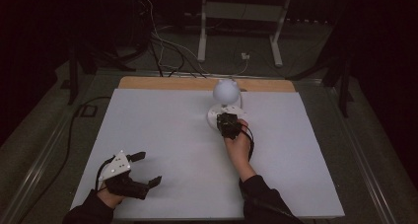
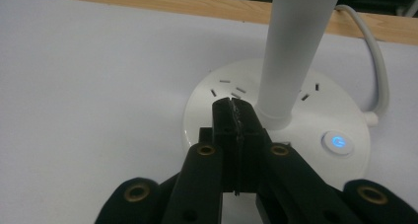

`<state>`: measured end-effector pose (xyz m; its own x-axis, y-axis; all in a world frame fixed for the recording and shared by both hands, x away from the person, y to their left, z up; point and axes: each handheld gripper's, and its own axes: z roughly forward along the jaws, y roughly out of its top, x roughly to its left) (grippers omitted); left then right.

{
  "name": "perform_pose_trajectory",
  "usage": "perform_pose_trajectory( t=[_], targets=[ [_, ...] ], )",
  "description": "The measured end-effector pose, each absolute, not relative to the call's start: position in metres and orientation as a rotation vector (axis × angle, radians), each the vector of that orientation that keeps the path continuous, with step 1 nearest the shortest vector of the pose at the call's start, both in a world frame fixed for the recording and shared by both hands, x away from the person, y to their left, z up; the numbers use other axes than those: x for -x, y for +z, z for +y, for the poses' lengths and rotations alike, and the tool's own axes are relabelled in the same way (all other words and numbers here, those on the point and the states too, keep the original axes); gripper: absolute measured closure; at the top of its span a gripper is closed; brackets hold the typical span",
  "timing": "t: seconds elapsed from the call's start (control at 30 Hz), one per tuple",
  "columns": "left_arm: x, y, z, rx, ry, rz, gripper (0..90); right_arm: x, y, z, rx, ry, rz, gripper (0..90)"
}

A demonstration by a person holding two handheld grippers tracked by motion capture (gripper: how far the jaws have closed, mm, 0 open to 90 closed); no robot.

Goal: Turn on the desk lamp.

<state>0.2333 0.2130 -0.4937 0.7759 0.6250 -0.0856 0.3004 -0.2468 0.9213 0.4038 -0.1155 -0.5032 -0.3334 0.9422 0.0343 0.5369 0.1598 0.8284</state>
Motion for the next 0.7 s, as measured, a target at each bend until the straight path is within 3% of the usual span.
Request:
perform_pose_trajectory(
  t=[0.7],
  targets=[
    [-0.2334, -0.4939, 0.213, -1.845, 0.358, 0.711, 0.4, -0.4075, -0.5137, -0.1131, -1.394, 1.041, 1.947, 90.0]
  ],
)
